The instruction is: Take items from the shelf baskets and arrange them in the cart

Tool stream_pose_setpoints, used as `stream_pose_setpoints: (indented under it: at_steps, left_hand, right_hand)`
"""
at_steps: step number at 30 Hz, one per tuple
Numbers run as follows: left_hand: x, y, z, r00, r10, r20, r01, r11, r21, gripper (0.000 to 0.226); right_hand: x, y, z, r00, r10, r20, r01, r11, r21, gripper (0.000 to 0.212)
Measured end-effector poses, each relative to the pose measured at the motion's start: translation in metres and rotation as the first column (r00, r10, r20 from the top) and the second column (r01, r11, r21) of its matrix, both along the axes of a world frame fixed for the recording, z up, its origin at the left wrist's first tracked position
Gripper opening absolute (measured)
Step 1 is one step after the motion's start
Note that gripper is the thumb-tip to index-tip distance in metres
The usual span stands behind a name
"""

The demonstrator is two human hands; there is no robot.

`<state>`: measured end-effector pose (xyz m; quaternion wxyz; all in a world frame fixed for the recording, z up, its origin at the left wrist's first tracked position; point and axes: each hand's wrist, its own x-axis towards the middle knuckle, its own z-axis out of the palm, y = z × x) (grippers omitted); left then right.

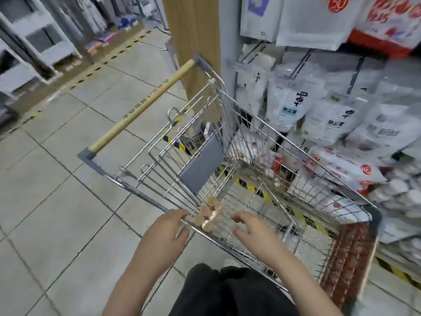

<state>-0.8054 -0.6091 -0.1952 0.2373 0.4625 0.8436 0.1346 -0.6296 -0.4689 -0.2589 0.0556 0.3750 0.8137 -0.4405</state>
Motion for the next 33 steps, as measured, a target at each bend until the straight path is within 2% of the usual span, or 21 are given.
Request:
stream_pose_setpoints:
  at_steps: [3,7,10,13,16,18,21,22,24,25,26,28,31,33]
  left_hand:
    - [-0.035,0.019,-0.018,0.998,-0.063,0.019,0.064,0.997,-0.053,0.03]
    - [-0.079,0.072,-0.067,0.974,-0.222,0.052,0.228,0.954,-0.193,0.036]
    - [-0.099,0.113,-0.117,0.929,-0.361,0.077,0.366,0.873,-0.323,0.033]
    - [-0.11,0.146,-0.173,0.854,-0.508,0.112,0.502,0.748,-0.434,0.029]
    - [-0.113,0.167,-0.227,0.837,-0.503,0.216,0.542,0.708,-0.453,0.027]
    - [-0.112,0.175,-0.258,0.809,-0.537,0.24,0.586,0.698,-0.412,0.04]
    - [-0.104,0.187,-0.299,0.747,-0.638,0.19,0.658,0.665,-0.355,0.059]
    - [-0.101,0.191,-0.312,0.704,-0.685,0.187,0.697,0.618,-0.364,0.054]
    - [-0.097,0.197,-0.333,0.7,-0.69,0.181,0.691,0.592,-0.415,0.031]
    - [-0.097,0.199,-0.342,0.671,-0.726,0.15,0.7,0.554,-0.45,0.028]
    - [-0.098,0.201,-0.353,0.6,-0.795,0.093,0.725,0.491,-0.482,0.032]
    - [-0.103,0.199,-0.373,0.533,-0.846,0.02,0.705,0.431,-0.563,0.041]
    - [-0.105,0.198,-0.388,0.482,-0.874,-0.066,0.708,0.433,-0.558,0.047]
    - [-0.105,0.198,-0.392,0.483,-0.871,-0.085,0.711,0.447,-0.543,0.043]
  right_hand:
    - [-0.019,0.003,-0.019,0.995,-0.098,0.014,0.098,0.991,-0.095,0.032]
    - [-0.036,0.011,-0.064,0.973,-0.186,0.137,0.206,0.967,-0.15,0.034]
    - [-0.052,0.016,-0.1,0.945,-0.234,0.228,0.278,0.943,-0.185,0.033]
    - [-0.071,0.027,-0.14,0.917,-0.275,0.29,0.34,0.918,-0.202,0.034]
    - [-0.089,0.039,-0.181,0.901,-0.282,0.33,0.364,0.905,-0.219,0.039]
    - [-0.099,0.046,-0.209,0.901,-0.288,0.325,0.371,0.9,-0.228,0.041]
    - [-0.109,0.056,-0.252,0.904,-0.263,0.336,0.346,0.913,-0.216,0.052]
    - [-0.112,0.059,-0.266,0.905,-0.257,0.339,0.341,0.915,-0.215,0.055]
    - [-0.115,0.064,-0.291,0.911,-0.243,0.333,0.322,0.924,-0.207,0.059]
    - [-0.115,0.065,-0.302,0.916,-0.238,0.324,0.314,0.927,-0.205,0.061]
    - [-0.115,0.066,-0.311,0.92,-0.23,0.316,0.304,0.93,-0.209,0.063]
    - [-0.114,0.065,-0.325,0.934,-0.193,0.299,0.26,0.944,-0.203,0.067]
    - [-0.116,0.063,-0.338,0.951,-0.163,0.262,0.21,0.964,-0.162,0.069]
    - [-0.119,0.063,-0.344,0.956,-0.152,0.249,0.191,0.971,-0.142,0.071]
